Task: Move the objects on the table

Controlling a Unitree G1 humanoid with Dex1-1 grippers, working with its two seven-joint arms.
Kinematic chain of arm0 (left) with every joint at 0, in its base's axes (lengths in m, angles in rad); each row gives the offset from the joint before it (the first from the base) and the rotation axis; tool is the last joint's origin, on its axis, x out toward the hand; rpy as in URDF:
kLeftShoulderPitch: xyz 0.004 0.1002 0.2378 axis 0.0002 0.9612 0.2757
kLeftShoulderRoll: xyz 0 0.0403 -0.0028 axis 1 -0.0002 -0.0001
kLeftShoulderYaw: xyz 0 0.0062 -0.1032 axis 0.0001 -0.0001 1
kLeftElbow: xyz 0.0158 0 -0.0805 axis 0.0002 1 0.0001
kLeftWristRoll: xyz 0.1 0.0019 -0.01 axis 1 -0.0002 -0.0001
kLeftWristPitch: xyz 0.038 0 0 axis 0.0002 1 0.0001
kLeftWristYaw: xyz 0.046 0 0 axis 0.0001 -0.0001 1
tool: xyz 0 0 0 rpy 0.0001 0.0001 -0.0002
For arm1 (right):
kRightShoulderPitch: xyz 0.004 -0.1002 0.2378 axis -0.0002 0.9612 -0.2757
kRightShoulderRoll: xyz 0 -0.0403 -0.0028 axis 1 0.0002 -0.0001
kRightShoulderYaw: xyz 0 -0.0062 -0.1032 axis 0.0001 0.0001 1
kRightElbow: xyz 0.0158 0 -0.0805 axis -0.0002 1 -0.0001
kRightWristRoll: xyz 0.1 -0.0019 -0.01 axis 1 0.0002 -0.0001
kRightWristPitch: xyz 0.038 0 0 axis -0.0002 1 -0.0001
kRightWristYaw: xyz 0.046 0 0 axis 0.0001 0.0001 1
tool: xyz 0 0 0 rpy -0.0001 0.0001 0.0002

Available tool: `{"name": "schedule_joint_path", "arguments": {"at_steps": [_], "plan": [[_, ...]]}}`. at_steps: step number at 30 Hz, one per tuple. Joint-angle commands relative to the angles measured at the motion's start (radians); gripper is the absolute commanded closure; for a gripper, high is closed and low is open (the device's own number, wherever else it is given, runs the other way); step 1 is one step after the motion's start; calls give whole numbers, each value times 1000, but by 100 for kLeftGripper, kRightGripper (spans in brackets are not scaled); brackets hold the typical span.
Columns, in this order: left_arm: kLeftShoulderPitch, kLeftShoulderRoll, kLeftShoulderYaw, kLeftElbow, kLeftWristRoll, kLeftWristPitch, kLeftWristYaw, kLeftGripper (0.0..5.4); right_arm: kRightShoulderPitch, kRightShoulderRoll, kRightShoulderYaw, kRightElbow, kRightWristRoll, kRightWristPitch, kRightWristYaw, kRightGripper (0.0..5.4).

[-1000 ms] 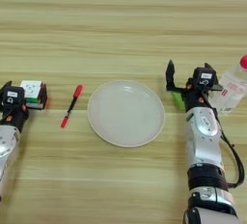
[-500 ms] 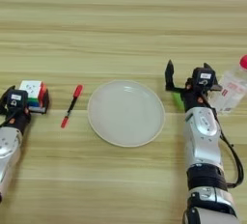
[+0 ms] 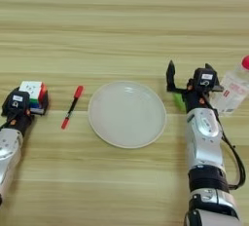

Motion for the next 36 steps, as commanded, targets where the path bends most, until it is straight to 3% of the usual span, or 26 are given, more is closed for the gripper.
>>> {"name": "schedule_joint_path", "arguments": {"at_steps": [1,8,23,30,36], "plan": [[-5,0,-1,-7,-3,-2,-10,138,-16,2,5,2,0,11,-5,0],[-3,0,1,-16,-9,-6,-20,205,-16,3,6,2,-2,12,-6,0],[12,-15,-22,-132,-10,13,-59,209,-24,3,8,17,-4,11,-10,0],[7,-51,-94,-257,-6,94,-101,209,-31,5,11,29,-5,9,-12,0],[-19,-100,-203,-292,21,153,-142,209,-38,8,15,42,-6,4,-15,0]]}}
